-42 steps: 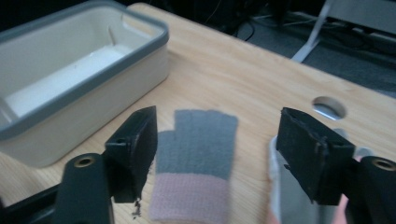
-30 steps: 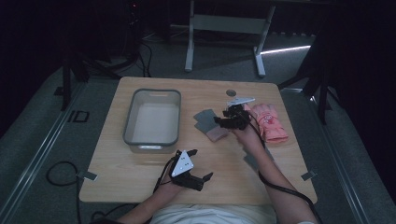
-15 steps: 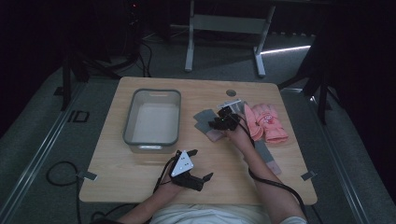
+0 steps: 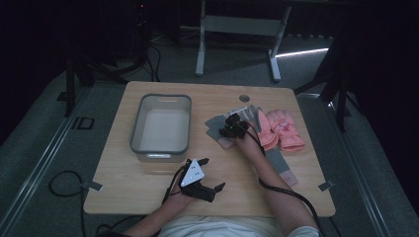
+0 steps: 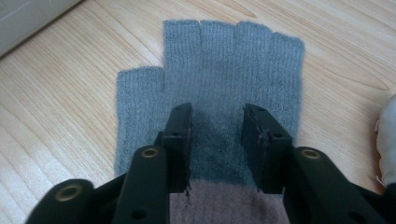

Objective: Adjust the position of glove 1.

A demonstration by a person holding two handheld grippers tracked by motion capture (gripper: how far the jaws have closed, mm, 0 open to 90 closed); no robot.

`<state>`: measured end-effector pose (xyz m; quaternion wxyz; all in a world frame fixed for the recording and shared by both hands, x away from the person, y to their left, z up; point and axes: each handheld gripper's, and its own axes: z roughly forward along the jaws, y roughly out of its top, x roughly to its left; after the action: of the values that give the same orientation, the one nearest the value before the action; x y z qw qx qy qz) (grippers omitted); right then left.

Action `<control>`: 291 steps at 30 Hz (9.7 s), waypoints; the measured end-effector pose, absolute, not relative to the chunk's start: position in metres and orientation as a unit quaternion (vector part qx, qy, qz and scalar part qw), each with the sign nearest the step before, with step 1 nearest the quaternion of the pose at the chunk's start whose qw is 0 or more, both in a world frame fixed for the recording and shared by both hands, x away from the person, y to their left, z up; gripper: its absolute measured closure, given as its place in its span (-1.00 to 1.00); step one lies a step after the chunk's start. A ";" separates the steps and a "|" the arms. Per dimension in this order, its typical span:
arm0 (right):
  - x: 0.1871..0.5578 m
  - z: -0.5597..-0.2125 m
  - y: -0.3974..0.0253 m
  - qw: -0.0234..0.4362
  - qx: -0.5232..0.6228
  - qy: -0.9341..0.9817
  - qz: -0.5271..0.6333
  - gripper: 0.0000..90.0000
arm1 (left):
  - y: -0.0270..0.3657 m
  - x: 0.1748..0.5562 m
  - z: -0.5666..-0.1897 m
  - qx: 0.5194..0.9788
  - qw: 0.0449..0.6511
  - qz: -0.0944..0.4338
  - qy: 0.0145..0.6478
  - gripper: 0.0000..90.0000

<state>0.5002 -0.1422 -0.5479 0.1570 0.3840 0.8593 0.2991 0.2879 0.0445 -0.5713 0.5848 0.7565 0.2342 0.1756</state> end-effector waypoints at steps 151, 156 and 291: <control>0.311 -0.513 -0.298 0.181 0.600 0.712 0.316 0.88 | 0.041 0.285 -0.571 0.762 0.571 0.194 0.237 -1.00; 0.318 -0.526 -0.293 0.187 0.607 0.713 0.299 0.88 | 0.041 0.285 -0.571 0.761 0.572 0.193 0.237 -1.00; 0.373 -0.530 -0.170 0.146 0.439 0.828 0.317 0.84 | 0.043 0.287 -0.571 0.760 0.578 0.179 0.236 -1.00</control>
<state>0.3732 -0.1701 -0.5298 0.1462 0.4391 0.8279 0.3167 0.2869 0.0428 -0.5711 0.5785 0.7600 0.2361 0.1792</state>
